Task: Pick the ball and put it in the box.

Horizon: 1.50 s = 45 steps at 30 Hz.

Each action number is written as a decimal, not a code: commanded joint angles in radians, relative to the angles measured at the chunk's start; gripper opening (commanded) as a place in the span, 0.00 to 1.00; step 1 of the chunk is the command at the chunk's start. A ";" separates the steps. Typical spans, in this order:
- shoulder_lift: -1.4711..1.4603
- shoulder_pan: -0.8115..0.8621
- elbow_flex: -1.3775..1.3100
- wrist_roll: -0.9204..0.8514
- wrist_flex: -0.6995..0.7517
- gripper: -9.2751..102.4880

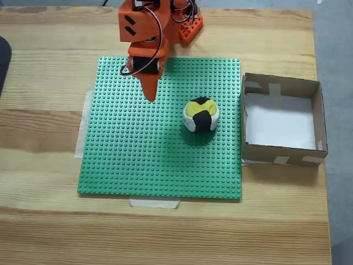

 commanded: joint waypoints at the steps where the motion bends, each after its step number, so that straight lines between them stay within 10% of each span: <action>1: -0.063 -0.023 -0.150 0.006 0.078 0.08; 35: -0.371 -0.336 -0.456 -0.015 0.321 0.15; 45: -0.407 -0.353 -0.459 -0.006 0.325 0.34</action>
